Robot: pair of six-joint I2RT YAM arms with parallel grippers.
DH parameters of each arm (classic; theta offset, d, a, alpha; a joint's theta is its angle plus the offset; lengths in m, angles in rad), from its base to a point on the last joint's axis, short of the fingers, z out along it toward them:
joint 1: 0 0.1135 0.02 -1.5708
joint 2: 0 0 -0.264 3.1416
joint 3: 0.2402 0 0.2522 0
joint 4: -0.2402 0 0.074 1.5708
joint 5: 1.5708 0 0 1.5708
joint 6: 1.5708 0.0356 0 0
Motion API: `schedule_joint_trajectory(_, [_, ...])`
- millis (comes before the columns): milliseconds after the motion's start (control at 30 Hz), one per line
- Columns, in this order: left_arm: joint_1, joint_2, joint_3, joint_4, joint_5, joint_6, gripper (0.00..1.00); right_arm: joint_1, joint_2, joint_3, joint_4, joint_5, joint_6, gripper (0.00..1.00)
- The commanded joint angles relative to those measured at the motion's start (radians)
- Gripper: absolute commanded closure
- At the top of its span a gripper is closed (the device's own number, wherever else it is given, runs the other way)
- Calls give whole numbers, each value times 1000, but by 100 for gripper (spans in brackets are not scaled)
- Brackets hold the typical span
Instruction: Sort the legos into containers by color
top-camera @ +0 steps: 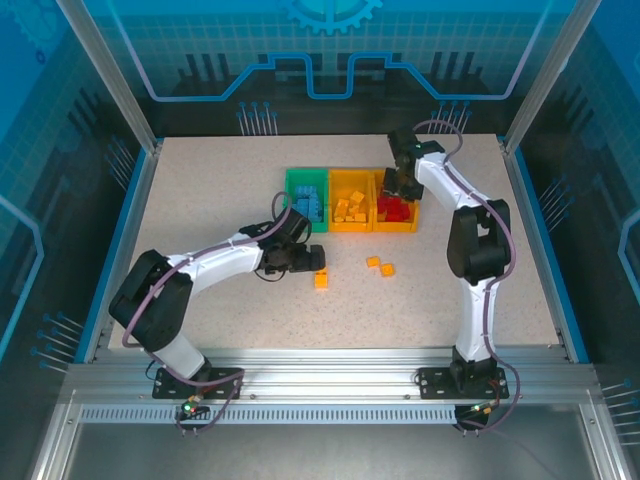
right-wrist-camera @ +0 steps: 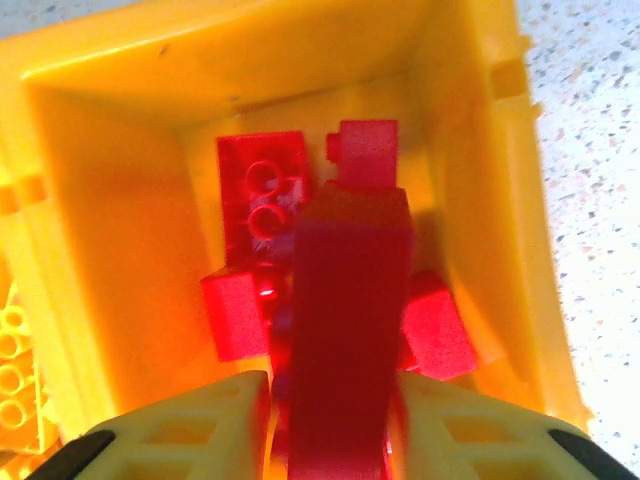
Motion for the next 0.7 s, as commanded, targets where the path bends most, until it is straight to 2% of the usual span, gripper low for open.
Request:
schedule_joint_trajectory(0, [-11, 37, 42, -29, 29, 9, 1, -5, 5, 43, -59, -28, -5, 47])
schedule_joint_trajectory(167, [-24, 67, 72, -32, 37, 2, 1, 12, -118, -87, 13, -49, 13, 33])
schedule_joint_trajectory(300, [-32, 88, 93, -30, 52, -1, 3, 36, -239, -207, 62, -69, 27, 30])
schedule_joint_trajectory(667, [-83, 196, 188, -98, 61, 26, 16, 41, -485, -525, 97, 3, 58, 27])
